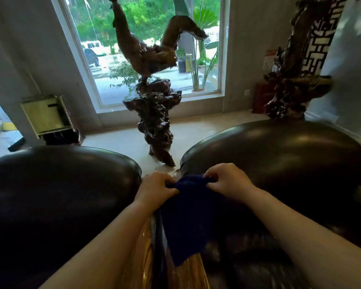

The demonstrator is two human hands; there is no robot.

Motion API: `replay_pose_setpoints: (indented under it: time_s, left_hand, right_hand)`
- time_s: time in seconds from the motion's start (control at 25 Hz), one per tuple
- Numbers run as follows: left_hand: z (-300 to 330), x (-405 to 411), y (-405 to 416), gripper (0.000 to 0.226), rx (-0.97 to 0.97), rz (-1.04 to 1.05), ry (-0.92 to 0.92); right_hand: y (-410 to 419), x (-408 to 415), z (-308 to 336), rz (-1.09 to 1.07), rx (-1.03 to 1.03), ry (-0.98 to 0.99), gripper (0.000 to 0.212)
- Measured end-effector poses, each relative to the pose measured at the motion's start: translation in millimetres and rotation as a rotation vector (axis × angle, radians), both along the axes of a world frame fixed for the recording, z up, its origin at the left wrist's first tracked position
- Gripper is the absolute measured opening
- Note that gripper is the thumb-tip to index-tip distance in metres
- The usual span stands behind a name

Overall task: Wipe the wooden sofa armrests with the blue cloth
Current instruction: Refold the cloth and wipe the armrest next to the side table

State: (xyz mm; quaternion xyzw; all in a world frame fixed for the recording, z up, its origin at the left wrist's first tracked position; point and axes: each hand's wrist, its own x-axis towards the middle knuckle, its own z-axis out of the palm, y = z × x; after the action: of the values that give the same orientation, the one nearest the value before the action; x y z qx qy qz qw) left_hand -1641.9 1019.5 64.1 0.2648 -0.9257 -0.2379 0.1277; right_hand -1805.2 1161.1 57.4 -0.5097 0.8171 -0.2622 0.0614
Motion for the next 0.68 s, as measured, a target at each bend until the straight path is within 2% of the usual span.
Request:
replay_pose_setpoints:
  time_s: [0.16,0.28,0.48,0.68]
  left_hand:
    - [90.6,20.5,41.5,0.023,-0.029,-0.095,0.086]
    - [133.9,27.4,84.9,0.024,-0.033,-0.154,0.143]
    - [163.8,21.7,170.4,0.022,-0.004,-0.332,0.195]
    - [163.6,-4.3,268.7,0.017,0.023,-0.491,0.161]
  right_hand:
    - [64.3,28.9,102.2,-0.007,-0.023,0.004,0.020]
    - [128.0,48.1,151.3,-0.040,-0.058,0.021,0.021]
    - [237.0,64.2,187.8,-0.126,-0.064,-0.016,0.018]
    - [347.1,64.3,182.5,-0.239,-0.056,0.009,0.016]
